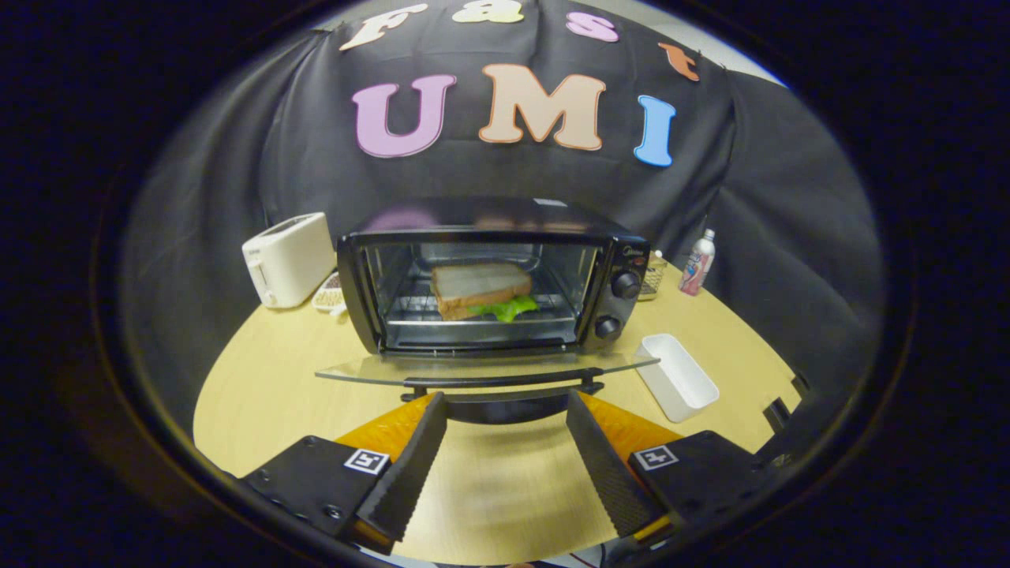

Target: Open the toaster oven, put the food inside, and close the toaster oven door.

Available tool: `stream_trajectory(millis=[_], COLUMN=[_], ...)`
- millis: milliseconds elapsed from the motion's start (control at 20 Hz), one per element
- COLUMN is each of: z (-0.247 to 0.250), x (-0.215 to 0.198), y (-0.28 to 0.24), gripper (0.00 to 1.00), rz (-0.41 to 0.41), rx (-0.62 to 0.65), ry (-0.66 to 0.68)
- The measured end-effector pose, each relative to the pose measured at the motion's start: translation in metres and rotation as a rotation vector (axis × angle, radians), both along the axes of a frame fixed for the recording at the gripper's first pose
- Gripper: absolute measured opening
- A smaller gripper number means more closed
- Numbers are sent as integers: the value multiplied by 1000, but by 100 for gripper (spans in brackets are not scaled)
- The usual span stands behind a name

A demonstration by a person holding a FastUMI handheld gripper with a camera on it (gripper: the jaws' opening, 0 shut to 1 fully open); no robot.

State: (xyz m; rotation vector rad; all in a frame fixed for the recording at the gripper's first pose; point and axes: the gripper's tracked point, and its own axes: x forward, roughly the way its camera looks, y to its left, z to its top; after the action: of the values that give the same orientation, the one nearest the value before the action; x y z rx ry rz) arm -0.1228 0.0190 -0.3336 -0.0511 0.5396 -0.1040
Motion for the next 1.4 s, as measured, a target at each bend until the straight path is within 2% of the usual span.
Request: stream_trajectory(millis=[350, 550, 800, 1050, 1400], z=[15, 33, 52, 76, 142], x=[35, 57, 59, 55, 62], y=[12, 17, 4, -11, -60], gripper=[97, 97, 97, 97, 97], rz=[27, 21, 8, -20, -101], rx=[-7, 44, 25, 14, -13], ry=[-42, -102, -138, -171, -290])
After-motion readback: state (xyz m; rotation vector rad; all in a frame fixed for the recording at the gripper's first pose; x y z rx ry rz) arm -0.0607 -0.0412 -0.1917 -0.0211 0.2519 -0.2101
